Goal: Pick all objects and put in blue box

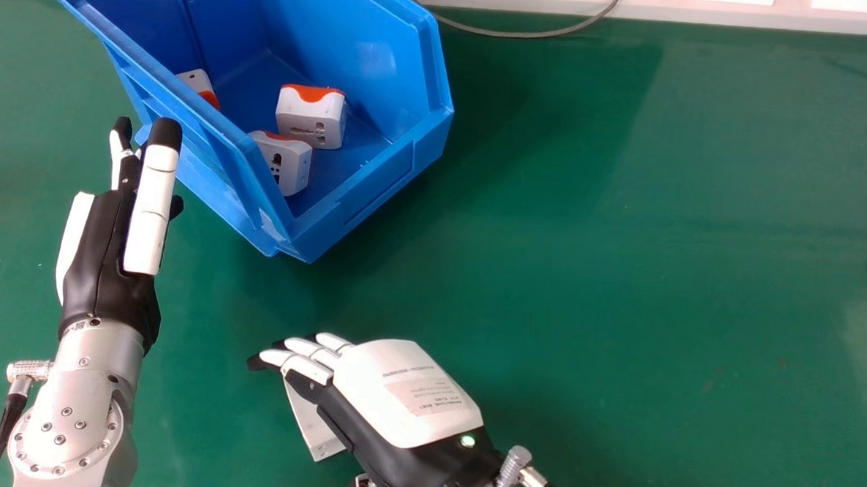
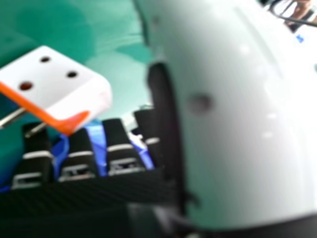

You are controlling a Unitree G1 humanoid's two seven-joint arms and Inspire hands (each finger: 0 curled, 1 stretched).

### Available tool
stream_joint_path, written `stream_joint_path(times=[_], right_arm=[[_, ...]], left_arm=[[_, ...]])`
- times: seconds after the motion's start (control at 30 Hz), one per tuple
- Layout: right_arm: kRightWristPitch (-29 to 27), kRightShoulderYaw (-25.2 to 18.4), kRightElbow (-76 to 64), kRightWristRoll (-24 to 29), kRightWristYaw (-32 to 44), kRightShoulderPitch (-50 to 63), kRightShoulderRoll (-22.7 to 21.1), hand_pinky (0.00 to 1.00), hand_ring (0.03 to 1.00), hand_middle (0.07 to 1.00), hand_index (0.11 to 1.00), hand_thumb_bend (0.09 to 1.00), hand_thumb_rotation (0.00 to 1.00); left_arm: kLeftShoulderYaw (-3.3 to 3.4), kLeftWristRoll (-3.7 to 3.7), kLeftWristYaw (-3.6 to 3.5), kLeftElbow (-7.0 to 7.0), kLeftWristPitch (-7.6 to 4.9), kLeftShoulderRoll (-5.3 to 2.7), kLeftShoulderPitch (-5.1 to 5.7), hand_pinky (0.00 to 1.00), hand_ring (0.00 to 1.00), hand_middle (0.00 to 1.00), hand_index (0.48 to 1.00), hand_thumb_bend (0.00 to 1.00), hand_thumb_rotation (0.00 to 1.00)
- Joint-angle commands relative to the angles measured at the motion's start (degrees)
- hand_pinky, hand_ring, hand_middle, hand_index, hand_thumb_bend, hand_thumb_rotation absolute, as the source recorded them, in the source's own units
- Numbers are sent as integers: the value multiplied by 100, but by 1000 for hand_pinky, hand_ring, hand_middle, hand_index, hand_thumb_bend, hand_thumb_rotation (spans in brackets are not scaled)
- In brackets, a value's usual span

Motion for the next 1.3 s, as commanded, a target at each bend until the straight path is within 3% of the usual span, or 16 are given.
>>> stream_joint_path(times=[0.0, 0.17, 0.23, 0.3, 0.33, 0.4, 0.57, 0.83, 0.97, 1.27], right_arm=[[-42, 39, -32, -74, -69, -100, 33, 804, 908, 892, 851, 858, 34], [-31, 51, -36, -171, -118, -89, 21, 777, 888, 880, 829, 840, 2], [-56, 32, -26, -195, -181, -97, 0, 755, 869, 867, 804, 731, 0], [-72, 6, 14, -213, -317, -111, 16, 661, 778, 788, 724, 623, 0], [-77, -5, 33, -216, -399, -109, 30, 603, 713, 724, 633, 573, 39], [-75, -13, 49, -209, -529, -89, 50, 517, 609, 570, 522, 534, 17], [-134, -65, 268, -45, -1203, 66, 224, 423, 458, 502, 486, 517, 0], [-645, -250, 1137, 260, -1681, -360, 196, 422, 435, 507, 482, 516, 0], [-823, -280, 1552, 313, -1871, -530, 253, 362, 464, 514, 492, 501, 0], [-1067, -200, 1979, 386, -2199, -608, 343, 352, 480, 509, 489, 498, 0]], left_arm=[[5, 26, 14, -114, -9, 44, -59, 946, 989, 1000, 1000, 755, 1000], [15, 26, 11, -121, -10, 57, -50, 945, 988, 1000, 1000, 753, 1000], [32, 22, 22, -83, -33, 56, -59, 947, 986, 1000, 1000, 752, 1000], [38, 24, 35, -78, -50, 47, -54, 946, 981, 1000, 1000, 753, 1000], [39, 27, 41, -79, -58, 43, -53, 944, 979, 1000, 1000, 754, 1000], [36, 34, 51, -86, -69, 37, -48, 940, 976, 1000, 1000, 756, 1000], [32, 39, 58, -79, -98, 34, -50, 934, 973, 998, 1000, 756, 1000], [25, 61, 55, -35, -157, 55, -49, 934, 972, 997, 1000, 771, 1000], [27, 45, 46, -112, -99, 56, -19, 935, 972, 996, 1000, 778, 1000], [16, 35, 89, -205, 27, 19, -26, 936, 972, 995, 1000, 770, 1000]])
